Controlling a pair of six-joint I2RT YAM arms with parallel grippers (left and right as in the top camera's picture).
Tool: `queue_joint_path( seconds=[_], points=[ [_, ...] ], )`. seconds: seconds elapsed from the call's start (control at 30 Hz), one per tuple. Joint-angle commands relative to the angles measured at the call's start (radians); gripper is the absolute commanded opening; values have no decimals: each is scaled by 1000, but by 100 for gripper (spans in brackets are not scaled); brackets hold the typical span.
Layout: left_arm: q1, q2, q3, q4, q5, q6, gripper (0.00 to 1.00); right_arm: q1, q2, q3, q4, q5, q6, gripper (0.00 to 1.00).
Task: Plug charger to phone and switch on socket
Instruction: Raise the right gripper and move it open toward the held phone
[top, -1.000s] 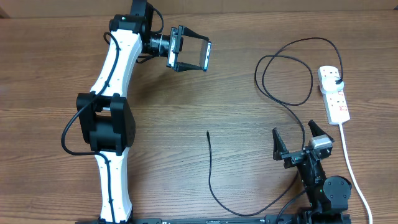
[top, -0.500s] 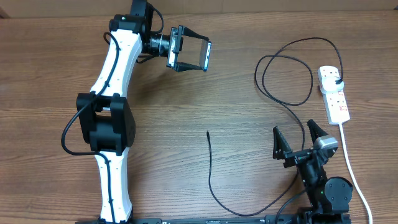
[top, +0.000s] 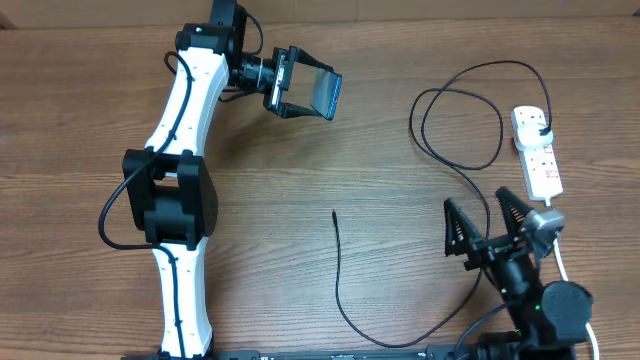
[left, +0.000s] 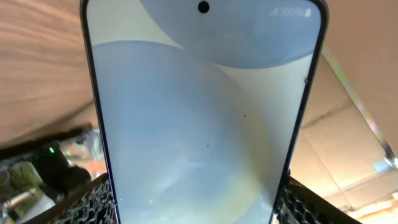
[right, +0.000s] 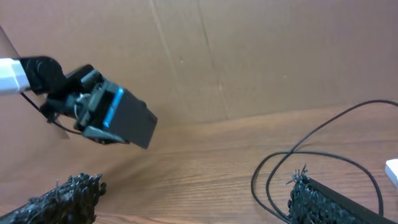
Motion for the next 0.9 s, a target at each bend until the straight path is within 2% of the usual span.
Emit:
queue_joint_path(
  seconds=[0.0,0.1,0.3,0.5,0.7,0.87],
  points=[
    [-8,-2,32,3,-83,-13,4,-3,138,153,-41,-17,11,100],
    [-8,-2,32,4,-141,-13,4,-3,318,300,-108,-86,17,100],
    [-8,-2,32,-31,-303,-14,4,-3,651,491,-137,-319,177,100],
    [-9,-2,32,-73,-417,-21,4,-3,902,516,45,-591,294,100],
    [-10,-2,32,-84,-467,-25,4,6,1104,516,83,-612,641,100],
    [-21,-2,32,-99,-527,-49,4,55,1225,516,126,-612,642,100]
  ],
)
